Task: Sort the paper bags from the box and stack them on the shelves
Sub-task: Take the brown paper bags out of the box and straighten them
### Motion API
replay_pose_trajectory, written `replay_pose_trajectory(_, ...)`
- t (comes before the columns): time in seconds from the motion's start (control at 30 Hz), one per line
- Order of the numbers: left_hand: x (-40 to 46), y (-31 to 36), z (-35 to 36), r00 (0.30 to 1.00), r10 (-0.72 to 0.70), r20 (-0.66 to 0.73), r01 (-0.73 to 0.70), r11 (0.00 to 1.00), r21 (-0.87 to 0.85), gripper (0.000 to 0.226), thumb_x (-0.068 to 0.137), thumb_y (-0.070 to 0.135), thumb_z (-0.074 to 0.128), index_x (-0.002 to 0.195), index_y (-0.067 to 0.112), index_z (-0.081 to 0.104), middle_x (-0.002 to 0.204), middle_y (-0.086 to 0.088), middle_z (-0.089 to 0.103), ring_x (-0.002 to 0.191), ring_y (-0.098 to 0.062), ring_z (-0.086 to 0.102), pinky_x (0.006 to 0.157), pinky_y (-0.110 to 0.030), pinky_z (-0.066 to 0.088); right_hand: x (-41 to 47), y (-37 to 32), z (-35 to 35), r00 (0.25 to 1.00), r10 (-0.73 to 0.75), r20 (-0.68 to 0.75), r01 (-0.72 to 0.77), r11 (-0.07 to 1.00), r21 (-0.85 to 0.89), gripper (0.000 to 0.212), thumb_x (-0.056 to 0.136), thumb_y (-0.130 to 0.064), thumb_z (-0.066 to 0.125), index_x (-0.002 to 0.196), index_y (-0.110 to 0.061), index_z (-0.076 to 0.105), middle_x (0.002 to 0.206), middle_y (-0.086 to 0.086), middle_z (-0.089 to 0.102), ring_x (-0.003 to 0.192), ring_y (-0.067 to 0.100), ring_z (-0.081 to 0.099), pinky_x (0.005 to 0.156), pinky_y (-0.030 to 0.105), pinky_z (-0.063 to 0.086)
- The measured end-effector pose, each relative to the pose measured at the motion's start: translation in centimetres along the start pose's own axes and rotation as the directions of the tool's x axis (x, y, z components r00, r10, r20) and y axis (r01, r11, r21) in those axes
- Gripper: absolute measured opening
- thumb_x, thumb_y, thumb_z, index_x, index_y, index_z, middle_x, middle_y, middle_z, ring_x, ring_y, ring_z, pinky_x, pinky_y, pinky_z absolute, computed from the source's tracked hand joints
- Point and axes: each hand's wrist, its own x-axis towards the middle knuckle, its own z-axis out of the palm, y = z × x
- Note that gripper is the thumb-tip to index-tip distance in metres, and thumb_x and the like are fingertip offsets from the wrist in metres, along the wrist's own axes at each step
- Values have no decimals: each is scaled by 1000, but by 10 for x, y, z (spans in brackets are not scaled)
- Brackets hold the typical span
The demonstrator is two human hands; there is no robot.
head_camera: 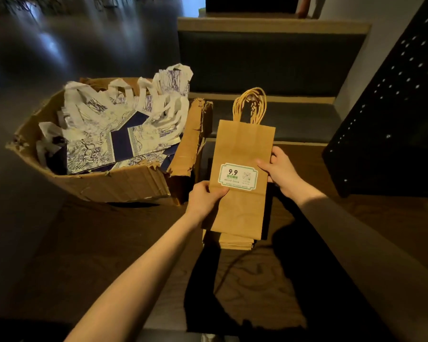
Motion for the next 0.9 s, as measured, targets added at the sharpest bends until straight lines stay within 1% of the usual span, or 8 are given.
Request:
replay_pose_trajectory(0.1,4,-17,13,995,-95,-9,95,995,36,37,84,29,69,113,7,61,113,-6,65,107,-20,60,81,-24,43,7,18,6,1000,12,-1,-12,999,-48,42,93,-8,56,132,-13,43,130,7,56,117,21,55,93,41,51)
replay_pose_trajectory(0.27,10,-40,22,977,-149,-152,163,983,86,41,80,33,73,105,13,48,110,-6,63,106,-24,58,84,-33,45,22,37,22,999,3,36,0,997,-77,46,92,-6,56,135,-12,41,136,7,51,128,21,46,102,46,44)
replay_pose_trajectory(0.4,16,-47,24,969,-159,-188,206,943,260,50,82,43,67,117,13,48,118,-6,60,112,-28,56,87,-41,45,34,45,32,999,-2,42,6,995,-98,47,91,-3,57,135,-6,42,132,7,53,123,17,49,95,28,43)
replay_pose_trajectory(0.53,26,-54,27,975,-135,-175,185,933,309,56,81,44,68,121,10,49,121,-8,53,112,-27,54,89,-43,47,39,53,37,992,70,101,-53,986,-158,55,88,-15,65,136,-6,41,127,4,57,116,18,56,90,28,46)
replay_pose_trajectory(0.63,34,-58,29,976,-178,-123,202,953,227,58,82,37,69,125,5,46,125,-12,53,117,-29,52,95,-42,45,30,57,34,985,132,114,-109,975,-193,60,92,-16,59,143,-7,28,135,4,50,118,15,51,88,23,41)
replay_pose_trajectory(0.7,33,-57,33,969,-228,-92,238,964,120,54,87,29,65,128,4,41,128,-14,55,120,-31,51,97,-39,41,21,66,33,975,196,106,-171,963,-209,66,96,-16,52,149,-5,14,147,6,38,131,18,41,94,21,35)
replay_pose_trajectory(0.8,29,-58,40,959,-283,-34,282,959,-23,54,95,21,53,139,6,26,137,-15,48,128,-32,44,103,-37,34,3,83,37,939,306,157,-273,941,-199,76,97,-16,50,151,-9,-3,158,9,14,143,24,19,111,28,21)
replay_pose_trajectory(0.9,30,-58,44,962,-273,-4,272,960,-69,64,96,19,50,148,9,14,144,-12,42,133,-30,38,109,-39,30,-10,94,42,937,295,186,-272,952,-141,80,98,-12,47,150,-13,-13,159,6,4,145,22,11,113,30,17)
